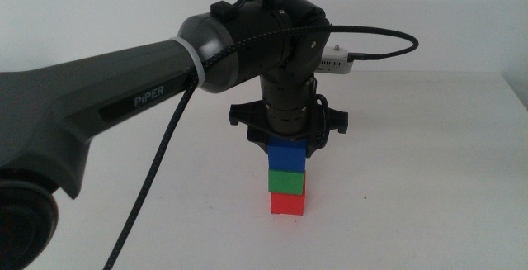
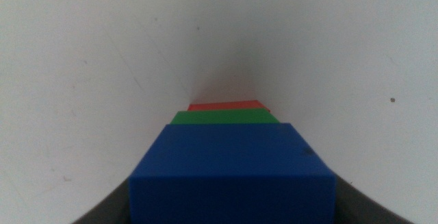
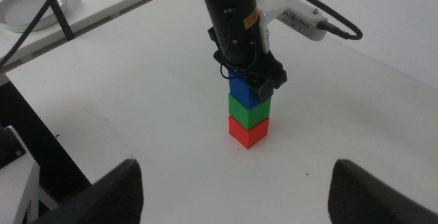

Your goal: Stack red cubes first, then green, then blue cubes in a specific spot.

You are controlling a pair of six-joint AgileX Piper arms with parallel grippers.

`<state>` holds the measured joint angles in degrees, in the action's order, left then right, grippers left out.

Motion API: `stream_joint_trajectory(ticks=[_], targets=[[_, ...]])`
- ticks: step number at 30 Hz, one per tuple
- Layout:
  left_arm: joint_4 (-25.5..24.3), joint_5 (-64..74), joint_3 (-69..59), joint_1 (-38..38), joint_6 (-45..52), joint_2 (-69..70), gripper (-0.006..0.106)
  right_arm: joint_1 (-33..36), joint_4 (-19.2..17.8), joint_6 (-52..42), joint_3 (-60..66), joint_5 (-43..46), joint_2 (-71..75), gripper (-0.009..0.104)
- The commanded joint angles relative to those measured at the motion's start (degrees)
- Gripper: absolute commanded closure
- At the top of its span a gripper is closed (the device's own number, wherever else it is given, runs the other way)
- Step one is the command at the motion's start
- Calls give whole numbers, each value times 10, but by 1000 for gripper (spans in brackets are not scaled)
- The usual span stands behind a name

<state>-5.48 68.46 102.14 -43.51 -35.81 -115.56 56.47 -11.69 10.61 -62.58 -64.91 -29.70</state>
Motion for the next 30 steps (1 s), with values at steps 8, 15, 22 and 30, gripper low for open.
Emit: stream_joint_trajectory(ticks=[8,15,22,30], targets=[[0,-6,5,1,0,-1,99,1,-2,-1,3,3,2,6],[-11,-8,5,1,0,-1,22,1,-2,-1,3,3,2,6],[-15,0,5,1,9,7,7,1,-2,-1,3,3,2,6],[-50,15,50,1,36,104,7,1,-2,-1,3,3,2,6]])
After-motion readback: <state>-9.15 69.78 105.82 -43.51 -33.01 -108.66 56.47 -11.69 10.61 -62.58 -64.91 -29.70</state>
